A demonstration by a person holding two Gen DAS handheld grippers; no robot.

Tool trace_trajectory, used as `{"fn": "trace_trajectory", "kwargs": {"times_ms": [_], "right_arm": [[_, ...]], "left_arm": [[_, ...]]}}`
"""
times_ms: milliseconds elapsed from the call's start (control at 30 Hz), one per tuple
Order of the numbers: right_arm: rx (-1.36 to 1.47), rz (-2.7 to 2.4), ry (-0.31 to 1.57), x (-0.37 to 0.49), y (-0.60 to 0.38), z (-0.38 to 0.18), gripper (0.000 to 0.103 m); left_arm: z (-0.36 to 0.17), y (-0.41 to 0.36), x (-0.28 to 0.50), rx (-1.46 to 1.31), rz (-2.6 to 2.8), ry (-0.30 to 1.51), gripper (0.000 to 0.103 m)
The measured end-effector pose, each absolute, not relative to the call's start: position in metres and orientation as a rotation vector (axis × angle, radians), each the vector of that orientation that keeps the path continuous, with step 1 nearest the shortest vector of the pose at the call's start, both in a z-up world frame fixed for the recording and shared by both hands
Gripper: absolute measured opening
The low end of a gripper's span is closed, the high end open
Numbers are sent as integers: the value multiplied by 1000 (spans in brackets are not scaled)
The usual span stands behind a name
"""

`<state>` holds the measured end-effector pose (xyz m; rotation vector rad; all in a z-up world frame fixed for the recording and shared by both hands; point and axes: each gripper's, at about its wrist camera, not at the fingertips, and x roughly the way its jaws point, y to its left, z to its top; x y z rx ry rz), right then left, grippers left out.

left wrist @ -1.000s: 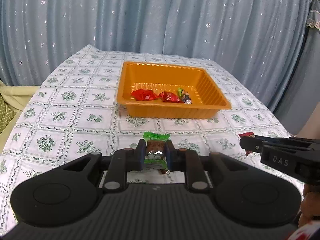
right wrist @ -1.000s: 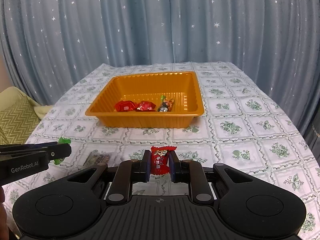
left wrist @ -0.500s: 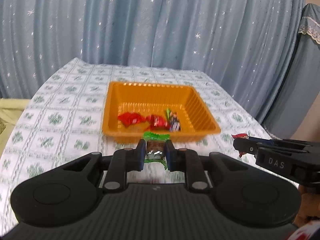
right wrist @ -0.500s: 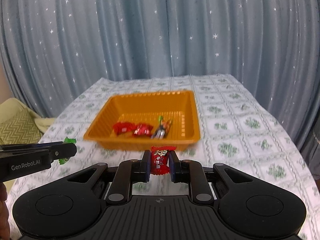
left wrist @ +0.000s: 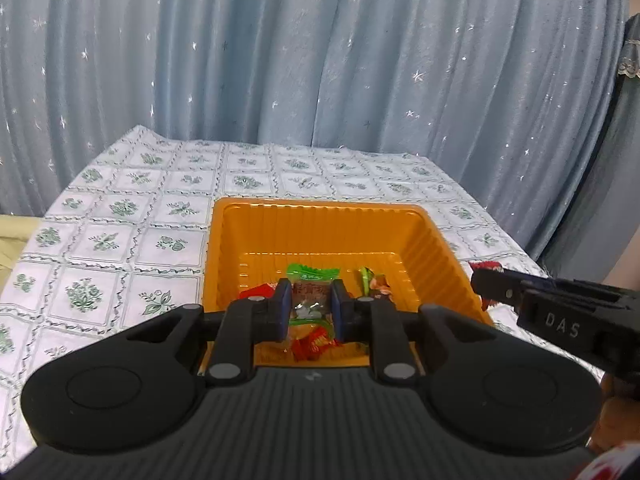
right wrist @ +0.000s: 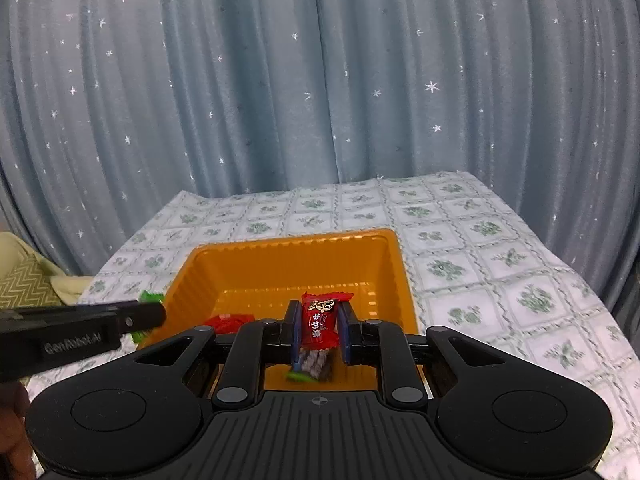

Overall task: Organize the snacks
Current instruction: 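Carry both candies with both grippers over the orange tray, then open both grippers to release the candies into the tray and lift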

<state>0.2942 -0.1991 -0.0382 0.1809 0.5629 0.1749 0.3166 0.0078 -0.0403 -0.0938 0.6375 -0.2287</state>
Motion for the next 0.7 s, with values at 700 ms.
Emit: {"fn": "trace_trajectory", "kwargs": {"times_ms": [700], "right_arm": [[227,128,639,339,-212,-75,19]], "left_arm": [[-75,20,356,-114,-203,664,34]]}}
